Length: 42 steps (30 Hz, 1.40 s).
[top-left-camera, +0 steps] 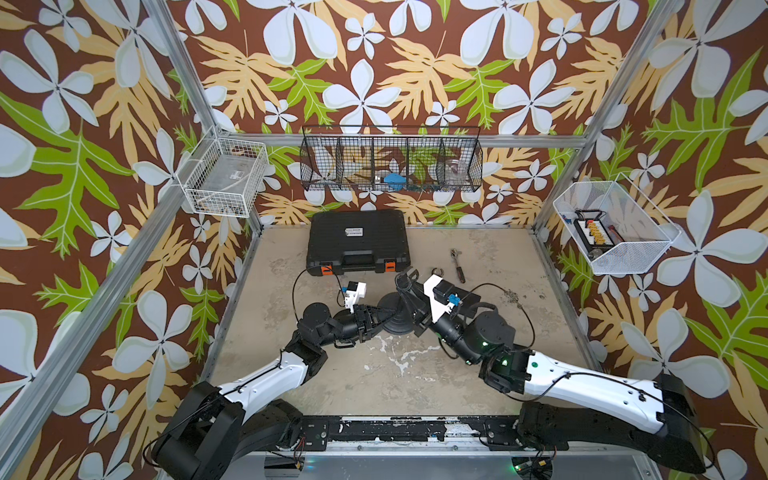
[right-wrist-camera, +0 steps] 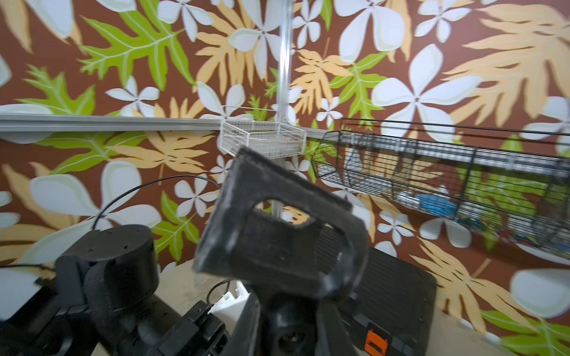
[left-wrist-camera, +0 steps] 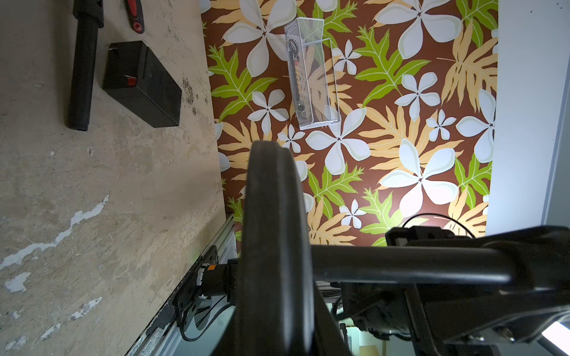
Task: Assemble a microphone stand
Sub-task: Screw the microphone stand pole into the microphone stand base.
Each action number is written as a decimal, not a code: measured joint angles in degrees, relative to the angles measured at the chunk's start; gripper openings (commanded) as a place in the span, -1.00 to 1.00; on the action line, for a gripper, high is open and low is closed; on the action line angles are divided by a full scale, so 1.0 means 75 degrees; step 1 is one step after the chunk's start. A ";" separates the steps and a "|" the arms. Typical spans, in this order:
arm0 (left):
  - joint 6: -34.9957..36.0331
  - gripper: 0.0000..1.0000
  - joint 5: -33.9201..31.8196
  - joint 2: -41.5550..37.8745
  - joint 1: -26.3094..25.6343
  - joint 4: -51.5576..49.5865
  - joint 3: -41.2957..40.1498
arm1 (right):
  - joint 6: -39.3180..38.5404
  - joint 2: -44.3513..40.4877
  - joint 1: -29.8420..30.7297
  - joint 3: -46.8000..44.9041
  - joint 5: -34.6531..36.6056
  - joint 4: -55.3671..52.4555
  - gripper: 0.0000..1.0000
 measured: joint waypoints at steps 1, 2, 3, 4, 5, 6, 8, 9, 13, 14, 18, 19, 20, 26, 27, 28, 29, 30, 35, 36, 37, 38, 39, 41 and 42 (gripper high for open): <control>-0.0012 -1.00 -0.0038 0.0015 0.0000 -0.0006 0.0000 | -0.0140 0.0210 0.0268 0.0061 0.0775 0.0254 -1.00; -0.0017 -1.00 -0.0047 0.0023 0.0000 -0.0035 0.0000 | -0.0256 0.0399 0.0452 0.0105 0.1367 0.0501 -1.00; -0.0035 -1.00 -0.0076 0.0035 0.0000 -0.0073 0.0000 | -0.0344 0.0562 0.0589 0.0169 0.1865 0.0691 -0.88; -0.0038 -1.00 -0.0105 0.0061 0.0000 -0.0105 0.0000 | -0.0361 0.0659 0.0656 0.0239 0.2189 0.0723 -0.45; -0.0055 -1.00 -0.0143 0.0090 0.0003 -0.0102 0.0000 | -0.0361 0.0708 0.0676 0.0309 0.2361 0.0702 -0.10; -0.0096 -1.00 -0.0181 0.0122 0.0006 -0.0047 0.0000 | -0.0367 0.0740 0.0670 0.0405 0.2500 0.0597 0.22; -0.0347 -1.00 -0.0376 0.0221 0.0096 0.0058 0.0023 | -0.0382 0.0711 0.0440 0.0624 0.2279 -0.0003 0.52; -0.0358 -1.00 -0.0498 0.0294 0.0163 0.0093 0.0029 | -0.0326 0.0641 0.0213 0.0737 0.1853 -0.0385 0.57; -0.0699 -1.00 -0.0688 0.0635 0.0463 0.0256 0.0061 | 0.0111 0.0009 -0.0994 0.0729 -0.0347 -0.1343 0.63; -0.0723 -1.00 -0.0667 0.0717 0.0522 0.0312 0.0067 | 0.0128 -0.0152 -0.1274 0.0664 -0.1003 -0.1472 0.63; -0.0935 -1.00 -0.0484 0.1166 0.0685 0.0522 0.0152 | 0.0280 -0.0507 -0.2748 0.0554 -0.4252 -0.1985 0.54; -0.1014 -1.00 -0.0388 0.1276 0.0691 0.0589 0.0172 | 0.0297 -0.0516 -0.3127 0.0557 -0.4975 -0.2092 0.51; -0.1119 -1.00 -0.0289 0.1358 0.0688 0.0653 0.0187 | 0.0303 -0.0504 -0.3421 0.0562 -0.5531 -0.2165 0.48; -0.1297 -1.00 0.0618 0.1679 0.0688 0.0775 0.0507 | 0.0291 -0.0006 -0.4695 0.0935 -0.8693 -0.2576 0.39; -0.1297 -1.00 0.0787 0.1705 0.0688 0.0801 0.0571 | 0.0286 0.0099 -0.4788 0.1008 -0.9055 -0.2629 0.41; -0.1297 -1.00 0.0941 0.1714 0.0688 0.0796 0.0627 | 0.0242 0.0198 -0.4843 0.1084 -0.9387 -0.2704 0.45; -0.1294 -1.00 0.1040 0.1714 0.0688 0.0787 0.0659 | 0.0213 0.0268 -0.4878 0.1142 -0.9632 -0.2754 0.50; -0.1262 -1.00 0.1169 0.1711 0.0688 0.0734 0.0705 | 0.0178 0.0341 -0.4925 0.1195 -0.9882 -0.2780 0.56; -0.0880 -1.00 0.1594 0.1609 0.0688 0.0364 0.0886 | 0.0128 0.0697 -0.5167 0.1440 -1.0687 -0.2763 0.62; -0.0828 -1.00 0.1664 0.1574 0.0688 0.0315 0.0889 | 0.0181 0.0778 -0.5208 0.1492 -1.0841 -0.2763 0.60; -0.0743 -1.00 0.1737 0.1542 0.0688 0.0233 0.0889 | 0.0242 0.0833 -0.5214 0.1530 -1.0975 -0.2760 0.58; -0.0670 -1.00 0.1789 0.1518 0.0688 0.0154 0.0889 | 0.0265 0.0895 -0.5214 0.1574 -1.1144 -0.2739 0.54; -0.0627 -1.00 0.1839 0.1507 0.0688 0.0102 0.0889 | 0.0280 0.0959 -0.5211 0.1617 -1.1328 -0.2702 0.49; -0.0525 -1.00 0.1947 0.1507 0.0688 0.0032 0.0912 | 0.0358 0.1078 -0.5202 0.1719 -1.1657 -0.2632 0.32; -0.0493 -1.00 0.1990 0.1507 0.0688 -0.0009 0.0938 | 0.0434 0.1134 -0.5202 0.1754 -1.1814 -0.2562 0.24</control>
